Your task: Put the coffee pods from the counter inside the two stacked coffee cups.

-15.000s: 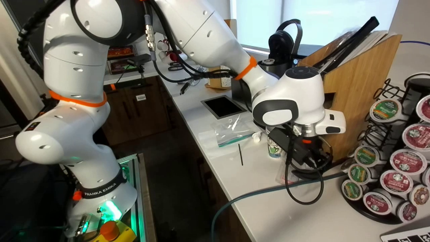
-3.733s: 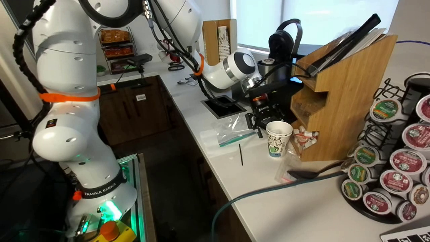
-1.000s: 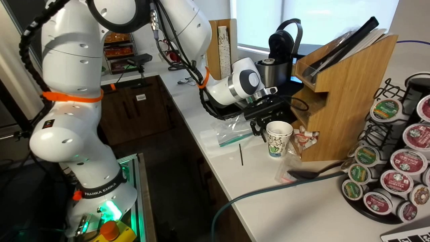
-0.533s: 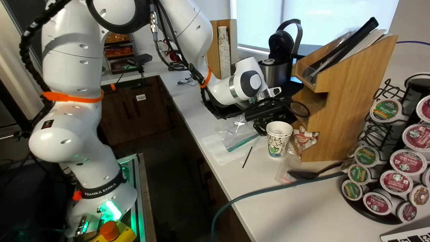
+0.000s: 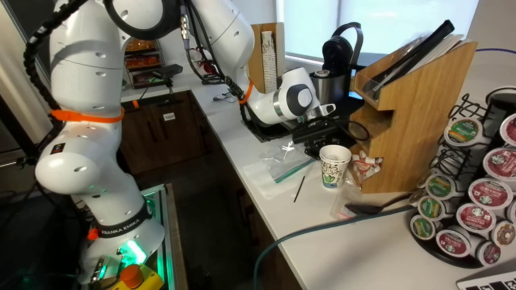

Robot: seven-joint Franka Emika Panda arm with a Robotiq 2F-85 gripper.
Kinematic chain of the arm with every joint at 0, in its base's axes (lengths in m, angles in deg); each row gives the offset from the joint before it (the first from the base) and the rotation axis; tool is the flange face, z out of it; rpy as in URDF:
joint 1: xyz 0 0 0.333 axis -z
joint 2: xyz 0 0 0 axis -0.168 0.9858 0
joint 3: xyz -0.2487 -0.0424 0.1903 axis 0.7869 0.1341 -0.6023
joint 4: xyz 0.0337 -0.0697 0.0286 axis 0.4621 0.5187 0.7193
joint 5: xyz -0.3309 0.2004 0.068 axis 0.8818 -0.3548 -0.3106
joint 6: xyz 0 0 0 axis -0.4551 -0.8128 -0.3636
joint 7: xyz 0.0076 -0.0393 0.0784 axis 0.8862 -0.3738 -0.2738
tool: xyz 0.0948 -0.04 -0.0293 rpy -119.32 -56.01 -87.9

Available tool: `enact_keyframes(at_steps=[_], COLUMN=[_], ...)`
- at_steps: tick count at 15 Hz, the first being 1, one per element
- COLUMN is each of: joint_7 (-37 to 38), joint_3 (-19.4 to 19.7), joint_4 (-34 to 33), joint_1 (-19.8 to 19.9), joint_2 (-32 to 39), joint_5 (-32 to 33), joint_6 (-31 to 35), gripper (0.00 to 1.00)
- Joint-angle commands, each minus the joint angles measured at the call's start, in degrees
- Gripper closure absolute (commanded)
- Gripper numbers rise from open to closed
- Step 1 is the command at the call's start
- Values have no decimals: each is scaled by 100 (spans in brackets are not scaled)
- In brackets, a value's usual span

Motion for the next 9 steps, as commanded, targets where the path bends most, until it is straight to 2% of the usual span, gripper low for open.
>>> enact_keyframes(at_steps=[1,4,9], joint_7=[53,254,1668], joint_3=[108,171,403], joint_4=[336,553,1023], joint_1=[-258,-419,-760], joint_2=[-288,-476,-1045], joint_5=[298,702,2050], joint_6=[75,50,-58], gripper=[100,100,100])
